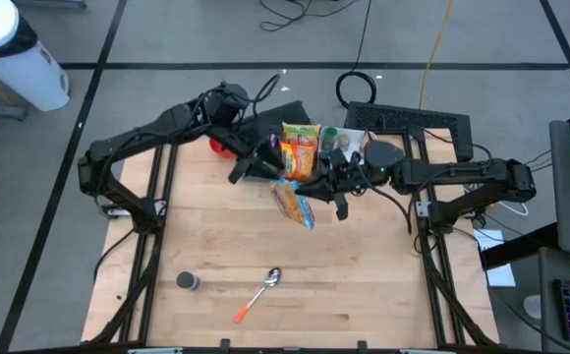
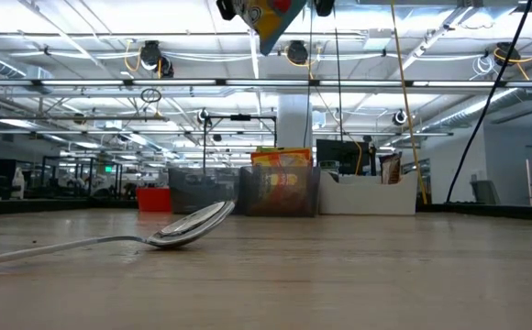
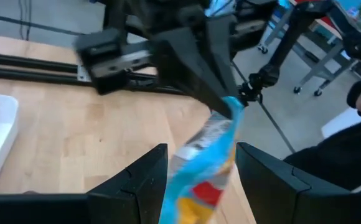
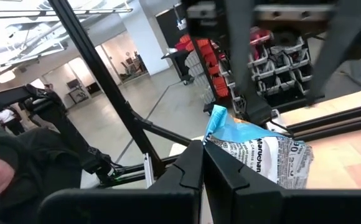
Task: Pick & Place Food Item
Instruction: Put the blue noodle pack into the right black bin
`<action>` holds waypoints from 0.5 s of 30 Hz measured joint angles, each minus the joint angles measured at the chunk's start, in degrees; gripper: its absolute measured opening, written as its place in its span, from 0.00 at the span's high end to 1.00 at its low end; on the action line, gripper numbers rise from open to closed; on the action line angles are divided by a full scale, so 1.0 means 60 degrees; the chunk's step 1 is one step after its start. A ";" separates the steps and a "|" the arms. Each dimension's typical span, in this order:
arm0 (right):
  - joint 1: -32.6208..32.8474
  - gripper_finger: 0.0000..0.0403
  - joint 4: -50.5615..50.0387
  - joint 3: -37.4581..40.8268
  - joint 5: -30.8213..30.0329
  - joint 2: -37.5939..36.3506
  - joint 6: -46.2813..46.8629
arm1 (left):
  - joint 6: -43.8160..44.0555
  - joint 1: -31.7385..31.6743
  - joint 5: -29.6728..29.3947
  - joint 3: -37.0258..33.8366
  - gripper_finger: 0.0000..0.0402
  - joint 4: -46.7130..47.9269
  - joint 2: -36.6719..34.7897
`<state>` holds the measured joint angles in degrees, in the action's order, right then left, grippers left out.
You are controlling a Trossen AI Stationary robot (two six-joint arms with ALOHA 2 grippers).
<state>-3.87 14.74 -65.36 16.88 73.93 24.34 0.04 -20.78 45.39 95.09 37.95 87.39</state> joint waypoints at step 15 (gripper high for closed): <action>-0.0202 1.00 0.0457 0.0000 0.0234 0.0000 0.0006 | -0.0517 0.0281 -0.0771 0.0000 0.51 0.0893 0.0004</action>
<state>-5.08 17.48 -65.36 18.29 73.93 24.38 -3.07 -19.09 40.76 95.09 43.31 87.42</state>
